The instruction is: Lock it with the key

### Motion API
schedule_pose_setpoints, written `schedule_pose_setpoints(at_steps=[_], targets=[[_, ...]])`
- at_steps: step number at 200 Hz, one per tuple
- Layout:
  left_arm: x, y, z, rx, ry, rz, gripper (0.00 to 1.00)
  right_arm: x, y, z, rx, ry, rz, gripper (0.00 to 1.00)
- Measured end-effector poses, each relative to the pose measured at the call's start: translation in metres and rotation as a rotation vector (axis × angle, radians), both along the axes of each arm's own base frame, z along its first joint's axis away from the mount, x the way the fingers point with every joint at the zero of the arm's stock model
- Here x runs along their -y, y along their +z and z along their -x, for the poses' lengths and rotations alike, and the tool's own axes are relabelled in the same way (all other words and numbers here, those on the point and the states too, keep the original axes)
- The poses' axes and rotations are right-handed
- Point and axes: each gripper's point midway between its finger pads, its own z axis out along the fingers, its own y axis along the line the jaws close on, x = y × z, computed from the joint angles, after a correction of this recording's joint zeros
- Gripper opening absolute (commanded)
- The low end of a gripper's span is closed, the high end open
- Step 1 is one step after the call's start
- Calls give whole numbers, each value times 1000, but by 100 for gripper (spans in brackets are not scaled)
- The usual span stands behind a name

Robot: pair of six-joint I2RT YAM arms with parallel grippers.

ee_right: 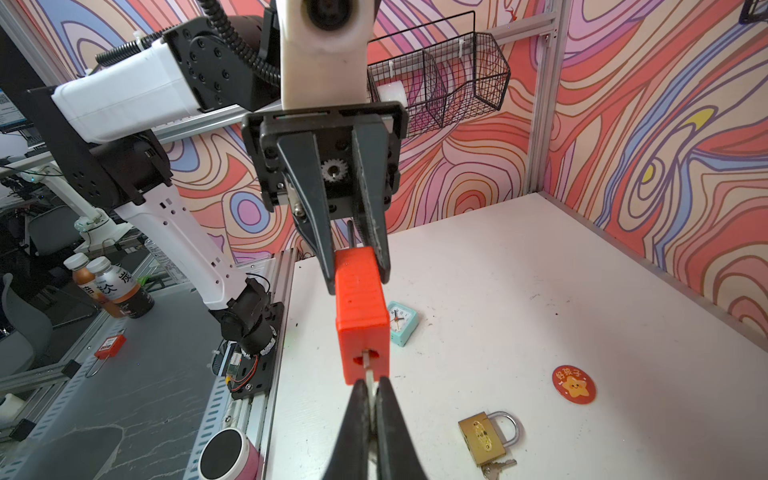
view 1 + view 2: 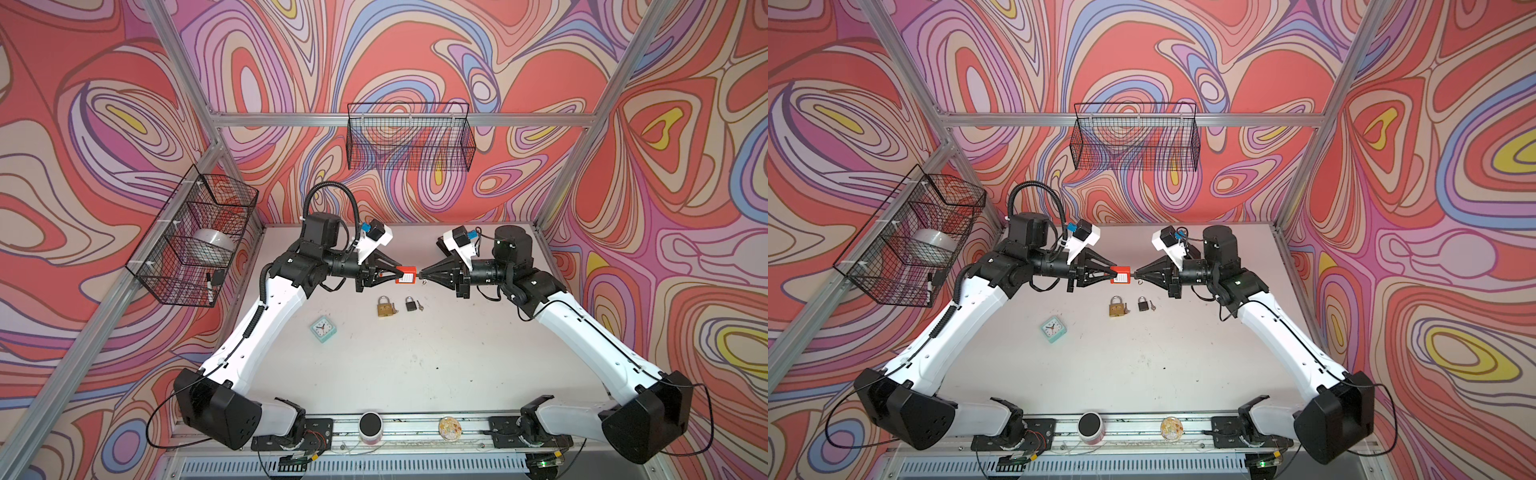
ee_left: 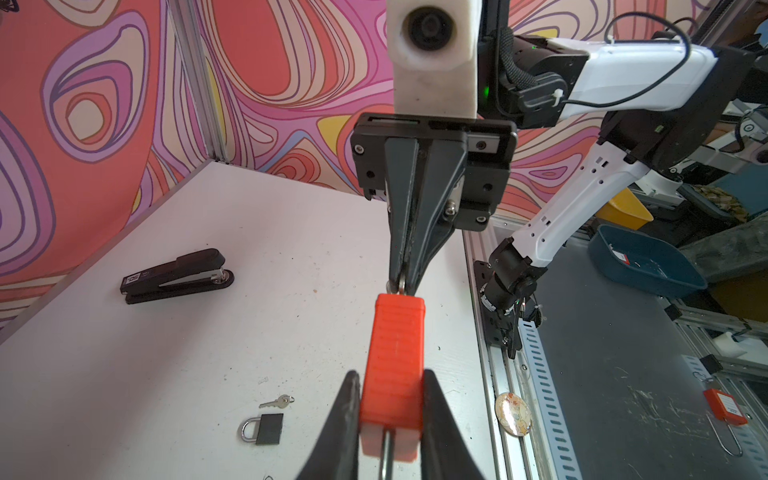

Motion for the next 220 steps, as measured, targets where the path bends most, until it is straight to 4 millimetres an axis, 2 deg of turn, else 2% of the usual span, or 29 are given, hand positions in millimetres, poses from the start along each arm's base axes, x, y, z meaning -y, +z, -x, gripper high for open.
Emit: schedule_pose_setpoints(at_steps=[95, 134, 185, 220], targets=[[0, -2, -1, 19, 4, -10, 0, 13, -3, 0, -12, -17, 4, 0], [-21, -8, -25, 44, 122, -60, 0, 42, -7, -12, -46, -111, 26, 0], [-23, -14, -26, 39, 137, -86, 0, 50, -11, -10, -49, -140, 44, 0], [-26, -21, -26, 41, 146, -121, 0, 61, -25, -18, -46, -232, 77, 0]])
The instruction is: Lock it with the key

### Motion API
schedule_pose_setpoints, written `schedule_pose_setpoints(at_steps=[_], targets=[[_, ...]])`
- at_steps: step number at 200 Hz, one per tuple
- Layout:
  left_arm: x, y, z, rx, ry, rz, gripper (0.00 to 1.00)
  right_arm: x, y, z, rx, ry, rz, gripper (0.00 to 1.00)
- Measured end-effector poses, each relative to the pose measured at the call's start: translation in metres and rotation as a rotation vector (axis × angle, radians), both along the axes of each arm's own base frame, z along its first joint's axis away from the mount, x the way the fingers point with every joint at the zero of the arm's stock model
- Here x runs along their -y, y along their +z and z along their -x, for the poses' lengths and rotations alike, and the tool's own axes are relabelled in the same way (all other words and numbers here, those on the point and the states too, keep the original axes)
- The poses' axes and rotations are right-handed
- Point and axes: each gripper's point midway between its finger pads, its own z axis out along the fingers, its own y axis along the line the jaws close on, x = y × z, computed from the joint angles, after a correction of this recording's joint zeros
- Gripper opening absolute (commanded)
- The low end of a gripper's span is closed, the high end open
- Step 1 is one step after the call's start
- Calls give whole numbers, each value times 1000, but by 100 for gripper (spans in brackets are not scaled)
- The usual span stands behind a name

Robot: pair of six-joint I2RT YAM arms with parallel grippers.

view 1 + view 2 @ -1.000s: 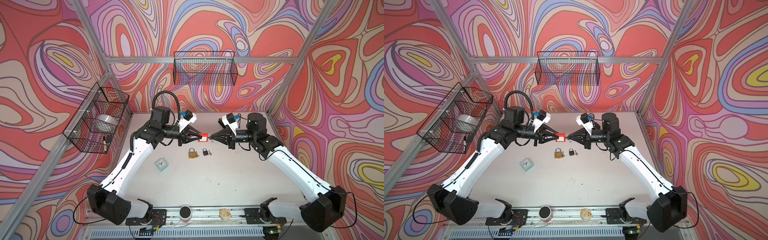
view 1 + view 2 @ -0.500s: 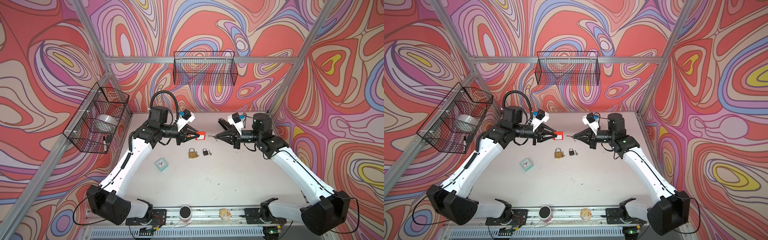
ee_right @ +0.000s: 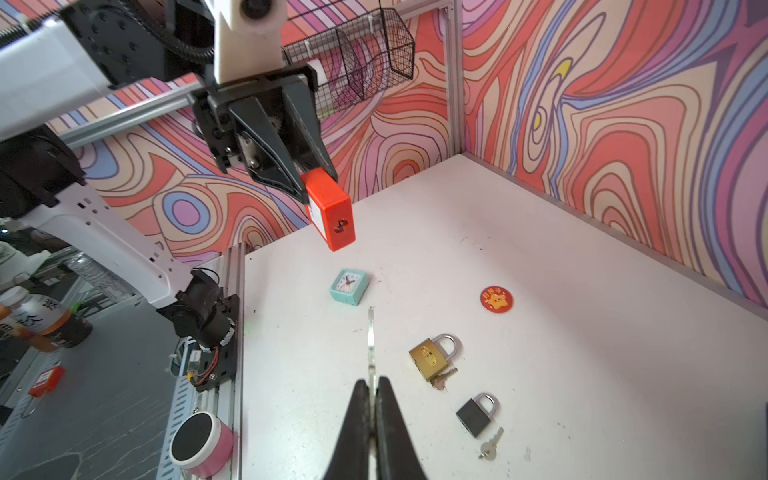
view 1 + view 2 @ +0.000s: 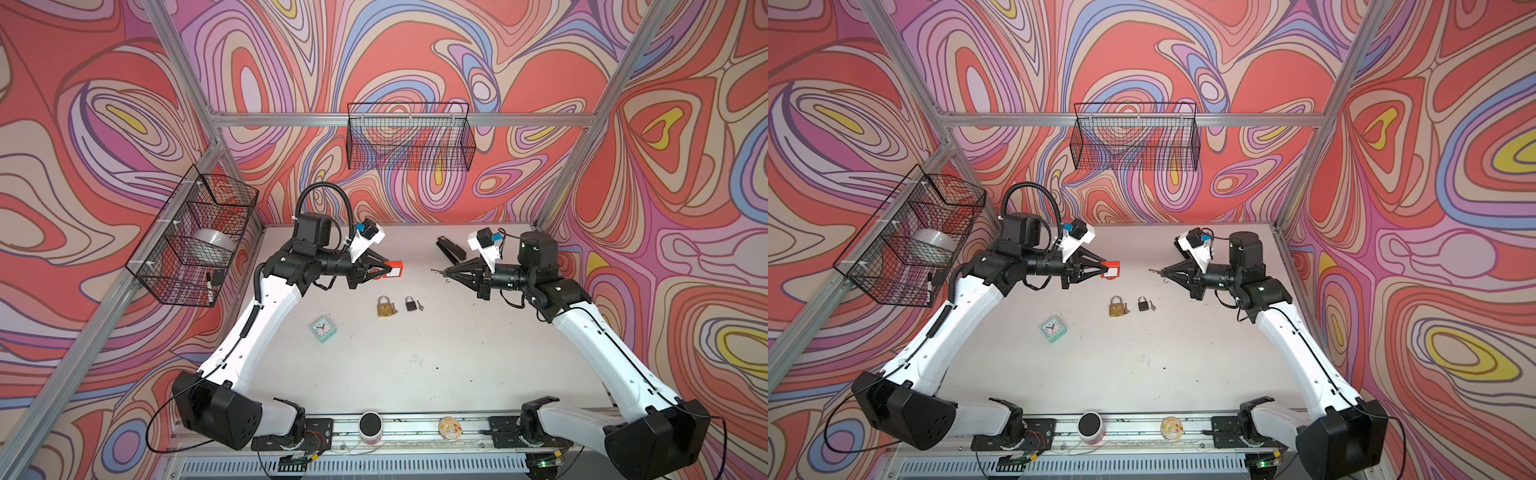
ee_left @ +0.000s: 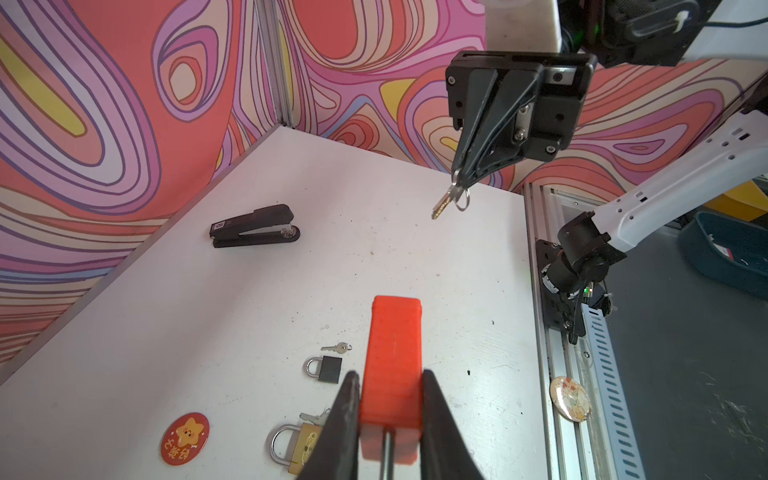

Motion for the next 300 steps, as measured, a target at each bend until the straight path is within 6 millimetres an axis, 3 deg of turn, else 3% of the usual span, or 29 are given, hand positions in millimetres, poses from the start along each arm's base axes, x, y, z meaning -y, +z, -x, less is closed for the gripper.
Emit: schedule_pose_setpoints(at_steps=[45, 106, 160, 200, 235, 300], targets=[[4, -24, -7, -19, -5, -133, 0, 18, -26, -15, -22, -176, 58, 0], [38, -99, -3, -122, -111, -363, 0, 64, -53, -43, -37, -524, 170, 0], [87, -139, -10, -159, -232, -418, 0, 102, -57, -55, -19, -734, 250, 0], [115, -163, -9, -165, -390, -360, 0, 120, -47, -50, 11, -811, 255, 0], [142, -175, -27, -154, -497, -307, 0, 127, -39, -44, 24, -840, 249, 0], [158, -220, -54, -296, -417, -345, 0, 129, -35, -35, 12, -853, 229, 0]])
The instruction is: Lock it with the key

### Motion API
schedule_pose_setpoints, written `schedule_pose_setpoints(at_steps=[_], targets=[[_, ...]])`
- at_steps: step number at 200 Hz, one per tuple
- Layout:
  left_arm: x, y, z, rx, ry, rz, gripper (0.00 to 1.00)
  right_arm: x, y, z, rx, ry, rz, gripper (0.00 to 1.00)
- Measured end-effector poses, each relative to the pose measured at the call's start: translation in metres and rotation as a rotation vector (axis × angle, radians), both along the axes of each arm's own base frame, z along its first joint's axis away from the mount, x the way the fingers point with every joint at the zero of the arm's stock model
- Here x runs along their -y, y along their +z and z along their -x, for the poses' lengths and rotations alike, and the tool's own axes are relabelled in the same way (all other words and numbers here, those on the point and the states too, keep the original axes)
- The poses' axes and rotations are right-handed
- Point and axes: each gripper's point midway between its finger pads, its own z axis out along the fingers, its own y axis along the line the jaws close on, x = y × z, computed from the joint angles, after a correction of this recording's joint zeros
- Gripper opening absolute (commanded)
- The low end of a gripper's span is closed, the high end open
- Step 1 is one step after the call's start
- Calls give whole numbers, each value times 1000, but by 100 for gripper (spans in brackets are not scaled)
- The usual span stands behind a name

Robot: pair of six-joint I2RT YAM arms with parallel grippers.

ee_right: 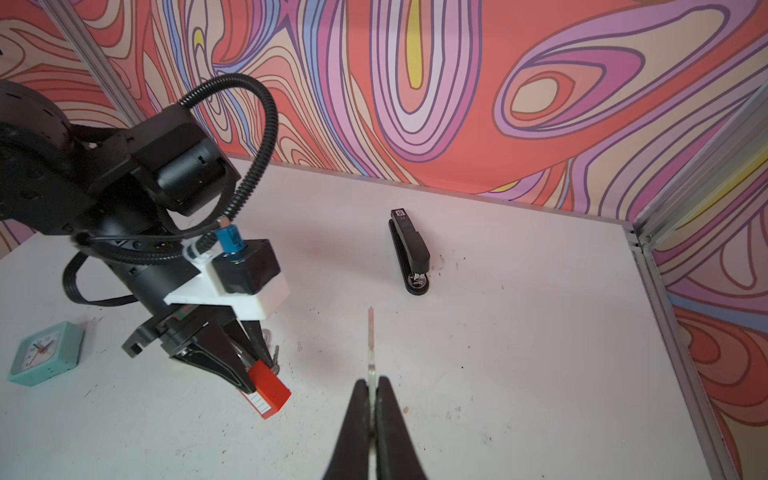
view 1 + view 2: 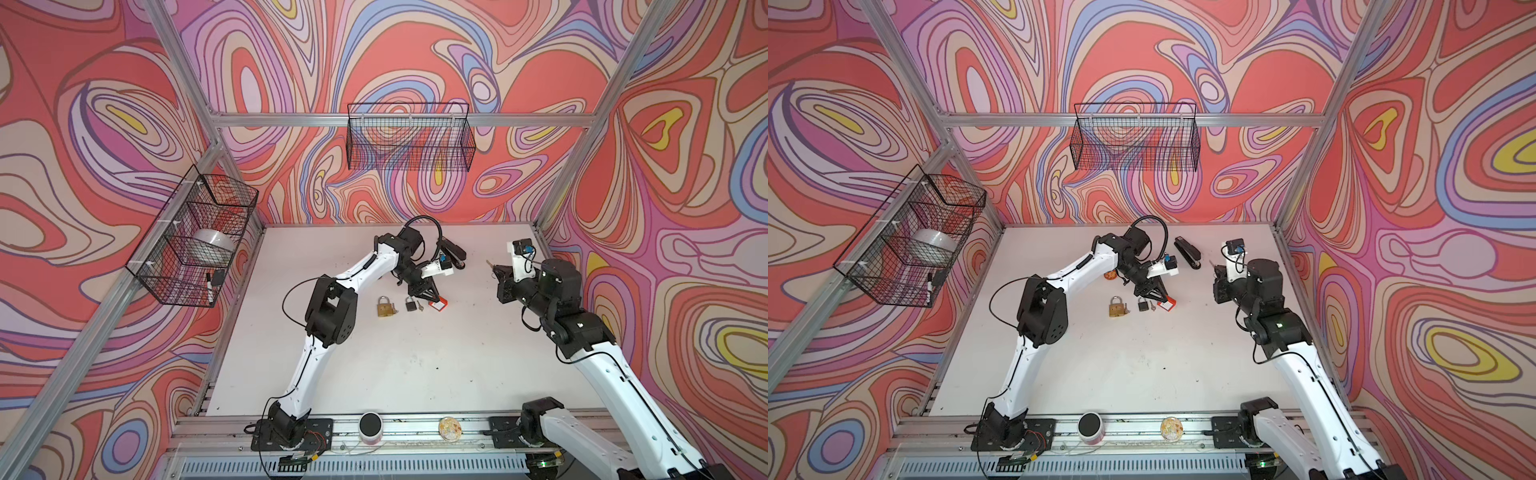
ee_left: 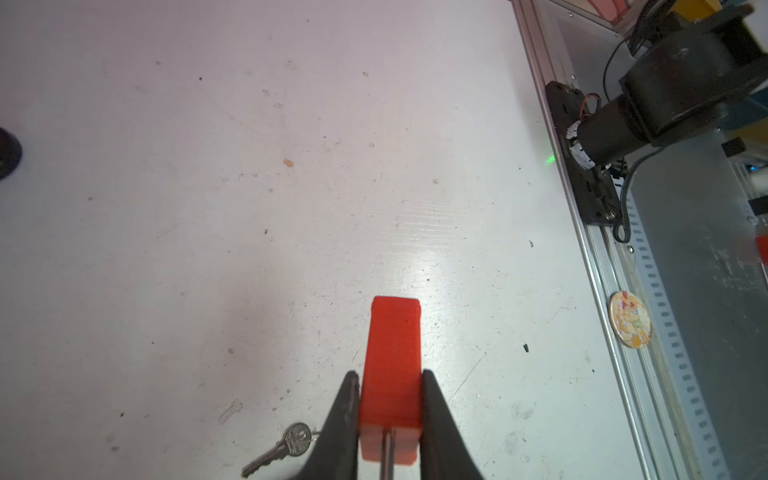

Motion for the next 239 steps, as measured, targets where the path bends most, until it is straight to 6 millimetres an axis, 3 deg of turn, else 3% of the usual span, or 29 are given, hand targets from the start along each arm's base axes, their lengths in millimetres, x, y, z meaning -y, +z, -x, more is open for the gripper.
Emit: schedule_pose_setpoints(at_steps=[30, 65, 99, 140, 196, 221, 239], targets=[[1, -16, -9, -59, 87, -62, 0, 0, -1, 1, -7, -1, -3, 0], [4, -19, -13, -131, 171, -82, 0, -1, -2, 1, -11, 0, -10, 0], [15, -22, -15, -208, 226, -71, 0, -1, -2, 1, -11, 3, -12, 0], [28, -43, -8, -301, 273, -99, 0, -1, -3, 2, -17, 2, -12, 0], [39, -56, -16, -396, 383, -116, 0, -1, -8, 3, -28, -3, -17, 0], [41, -61, -17, -439, 415, -123, 16, 0, -8, 3, -29, -6, -17, 0], [41, -61, -18, -451, 426, -128, 21, 0, -8, 3, -28, -7, -16, 0]])
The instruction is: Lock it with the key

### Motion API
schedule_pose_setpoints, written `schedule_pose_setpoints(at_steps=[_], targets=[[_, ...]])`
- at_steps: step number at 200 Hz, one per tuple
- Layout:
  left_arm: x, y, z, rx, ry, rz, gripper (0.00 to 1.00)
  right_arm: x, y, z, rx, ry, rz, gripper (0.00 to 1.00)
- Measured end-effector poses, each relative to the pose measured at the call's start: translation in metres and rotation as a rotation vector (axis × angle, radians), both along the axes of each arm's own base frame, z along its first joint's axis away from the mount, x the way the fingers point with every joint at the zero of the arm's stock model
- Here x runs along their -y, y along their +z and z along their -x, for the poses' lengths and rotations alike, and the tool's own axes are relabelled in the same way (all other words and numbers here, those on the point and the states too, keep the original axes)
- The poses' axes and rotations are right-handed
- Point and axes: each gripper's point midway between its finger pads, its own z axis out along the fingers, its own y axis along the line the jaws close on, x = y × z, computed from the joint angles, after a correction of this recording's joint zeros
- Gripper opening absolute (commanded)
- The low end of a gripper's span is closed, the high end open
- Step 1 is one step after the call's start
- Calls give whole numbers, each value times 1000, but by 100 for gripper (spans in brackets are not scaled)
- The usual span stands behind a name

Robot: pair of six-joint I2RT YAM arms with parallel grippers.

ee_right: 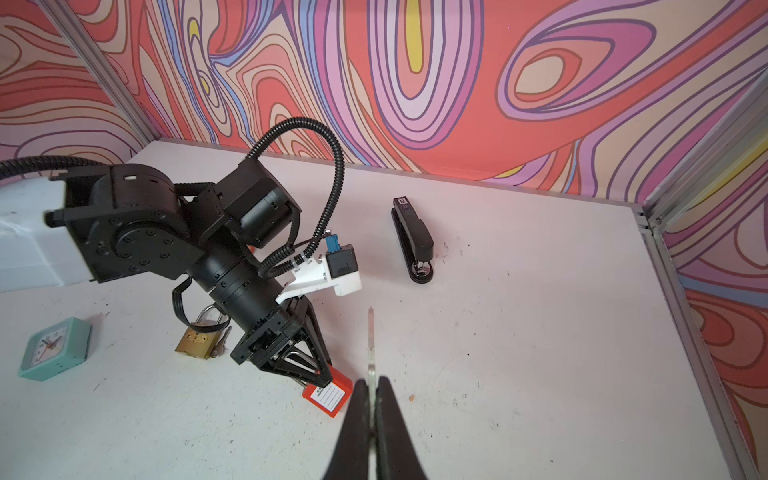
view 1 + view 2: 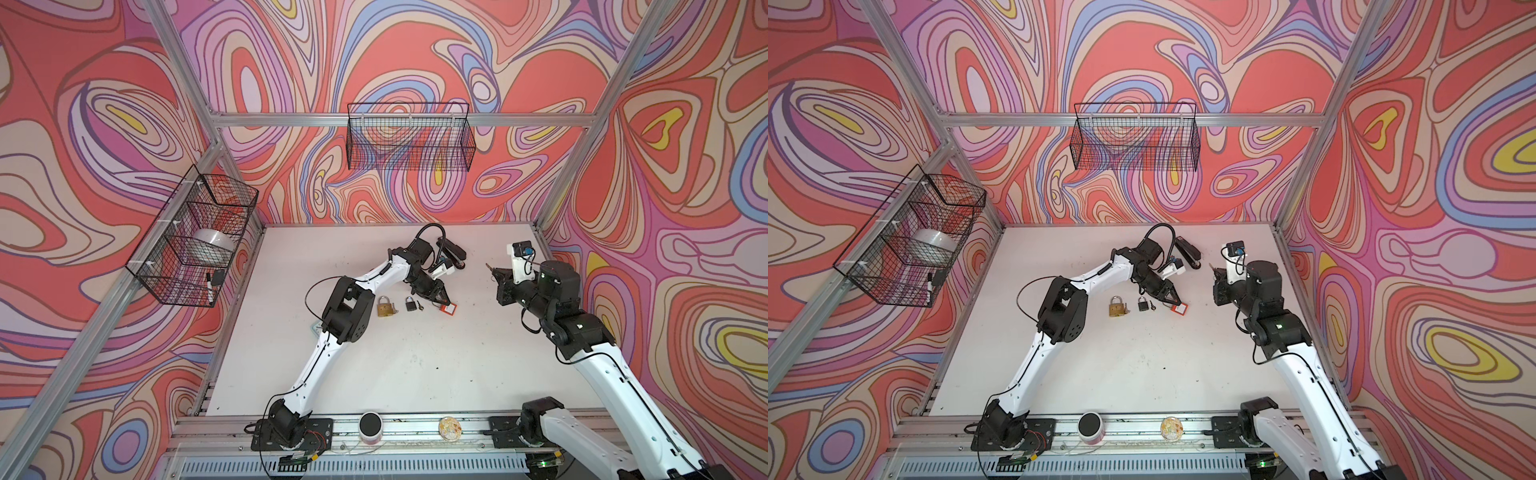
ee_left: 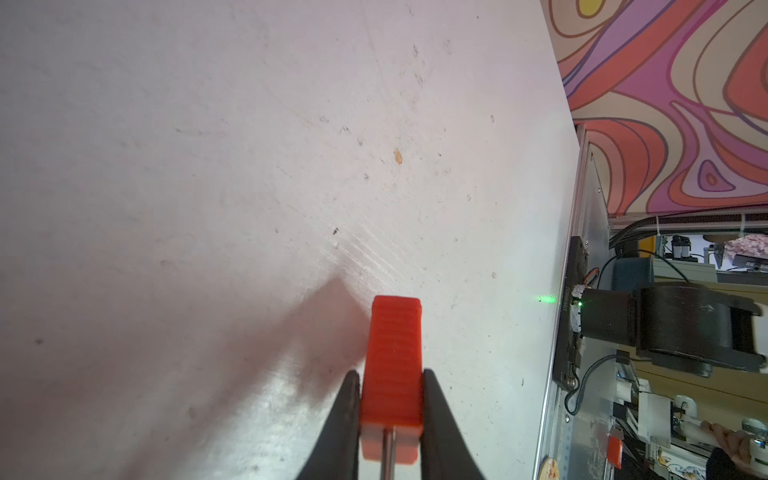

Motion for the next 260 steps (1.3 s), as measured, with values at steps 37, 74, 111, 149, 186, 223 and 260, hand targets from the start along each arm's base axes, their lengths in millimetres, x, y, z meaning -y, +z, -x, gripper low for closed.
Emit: schedule_pose_setpoints(at_steps=[37, 74, 111, 149, 186, 223, 260], targets=[[0, 0, -1, -4, 12, -4, 33, 0, 0, 0, 1, -1, 0, 0], [0, -3, -12, 34, 47, -34, 41, 1, 2, 2, 4, -1, 0, 0], [3, -1, -26, 97, 78, -37, 46, 1, 2, 3, 5, -2, 0, 0], [2, -2, -38, 134, 121, -60, 50, 1, 1, 4, -1, -2, 1, 0], [-4, 6, -42, 162, 181, -96, 53, 3, 1, 4, 1, -13, 7, 0], [-7, 31, -30, 276, 193, -153, 60, 8, 1, 6, 7, -37, 16, 0], [15, 46, -9, 433, 128, -193, 62, 23, 5, 8, 31, -103, 57, 0]])
